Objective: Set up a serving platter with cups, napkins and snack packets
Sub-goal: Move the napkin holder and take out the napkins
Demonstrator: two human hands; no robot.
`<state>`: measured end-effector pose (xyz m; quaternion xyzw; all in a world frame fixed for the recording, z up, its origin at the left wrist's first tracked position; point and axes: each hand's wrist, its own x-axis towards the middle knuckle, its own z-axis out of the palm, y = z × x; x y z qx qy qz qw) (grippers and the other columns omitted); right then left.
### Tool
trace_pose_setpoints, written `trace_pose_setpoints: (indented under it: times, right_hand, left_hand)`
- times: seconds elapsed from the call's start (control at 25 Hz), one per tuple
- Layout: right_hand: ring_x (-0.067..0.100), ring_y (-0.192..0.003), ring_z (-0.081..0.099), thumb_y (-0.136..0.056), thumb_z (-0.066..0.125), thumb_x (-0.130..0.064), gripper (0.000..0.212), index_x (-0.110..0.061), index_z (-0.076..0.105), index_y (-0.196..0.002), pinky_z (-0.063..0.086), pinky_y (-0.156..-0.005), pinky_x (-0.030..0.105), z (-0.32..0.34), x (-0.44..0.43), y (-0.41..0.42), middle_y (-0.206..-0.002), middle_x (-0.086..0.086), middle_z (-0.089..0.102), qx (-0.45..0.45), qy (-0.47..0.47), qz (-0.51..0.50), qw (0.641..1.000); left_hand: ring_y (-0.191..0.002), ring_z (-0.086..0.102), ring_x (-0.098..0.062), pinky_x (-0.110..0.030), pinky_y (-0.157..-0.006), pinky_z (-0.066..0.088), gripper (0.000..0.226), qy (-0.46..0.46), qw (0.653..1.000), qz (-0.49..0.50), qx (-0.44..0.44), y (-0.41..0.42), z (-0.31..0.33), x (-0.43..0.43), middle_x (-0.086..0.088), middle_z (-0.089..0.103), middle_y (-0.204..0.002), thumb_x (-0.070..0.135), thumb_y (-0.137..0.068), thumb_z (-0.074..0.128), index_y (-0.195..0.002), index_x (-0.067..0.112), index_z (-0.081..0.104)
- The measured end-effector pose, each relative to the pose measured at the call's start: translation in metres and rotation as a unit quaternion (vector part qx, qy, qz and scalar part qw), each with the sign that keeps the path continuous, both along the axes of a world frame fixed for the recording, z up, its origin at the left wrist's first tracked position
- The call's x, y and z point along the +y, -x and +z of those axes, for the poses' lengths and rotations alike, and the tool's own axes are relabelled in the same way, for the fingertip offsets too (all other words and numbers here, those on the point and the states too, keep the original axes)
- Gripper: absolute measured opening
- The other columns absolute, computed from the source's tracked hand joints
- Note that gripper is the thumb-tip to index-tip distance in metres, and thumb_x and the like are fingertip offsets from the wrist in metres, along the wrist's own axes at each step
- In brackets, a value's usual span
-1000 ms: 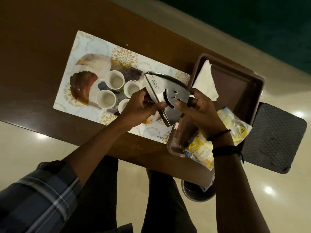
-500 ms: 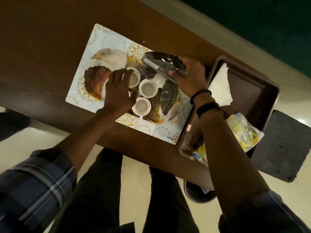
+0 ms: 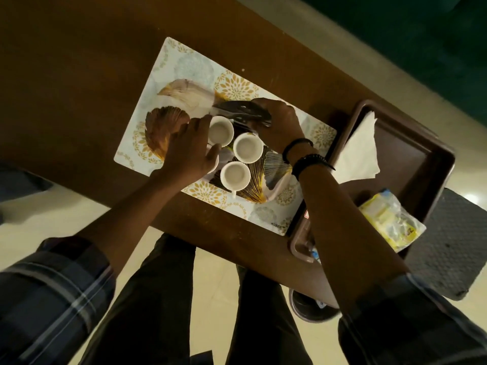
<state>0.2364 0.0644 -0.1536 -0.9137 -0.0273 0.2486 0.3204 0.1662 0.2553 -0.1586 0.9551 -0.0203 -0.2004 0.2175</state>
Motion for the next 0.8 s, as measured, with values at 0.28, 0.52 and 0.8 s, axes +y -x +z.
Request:
trace_pose_setpoints:
  times: [0.28, 0.52, 0.8]
  right_hand:
    - [0.029, -0.124, 0.053, -0.087, 0.066, -0.017, 0.05, -0.008, 0.051, -0.134, 0.042, -0.103, 0.036, -0.005, 0.008, 0.008, -0.133, 0.013, 0.058, 0.044, -0.026, 0.04, 0.998]
    - [0.024, -0.126, 0.051, -0.084, 0.07, -0.02, 0.058, -0.008, 0.048, -0.136, 0.042, -0.103, 0.033, 0.005, -0.034, 0.032, -0.134, 0.012, 0.056, -0.024, -0.051, -0.201, 0.978]
    - [0.035, -0.142, 0.026, -0.081, 0.07, -0.031, 0.08, -0.004, 0.029, -0.145, 0.018, -0.118, 0.04, -0.013, -0.164, 0.072, -0.15, 0.018, 0.034, -0.006, 0.201, -0.452, 0.869]
  left_hand:
    - [-0.118, 0.048, -0.041, -0.052, -0.091, 0.043, 0.055, 0.007, 1.0, 0.016, 0.005, 0.0, 0.003, -0.002, -0.022, 0.05, -0.129, 0.024, -0.089, 0.058, -0.137, 0.006, 0.038]
    - [-0.128, 0.04, -0.039, -0.051, -0.101, 0.037, 0.058, 0.046, 0.998, 0.014, -0.051, -0.008, 0.019, -0.025, -0.022, 0.042, -0.14, 0.023, -0.088, 0.056, -0.139, 0.004, 0.035]
    - [-0.138, 0.029, -0.036, -0.051, -0.111, 0.028, 0.06, 0.073, 0.992, -0.049, -0.09, -0.018, 0.031, -0.076, -0.017, 0.036, -0.147, 0.03, -0.088, 0.053, -0.141, 0.008, 0.036]
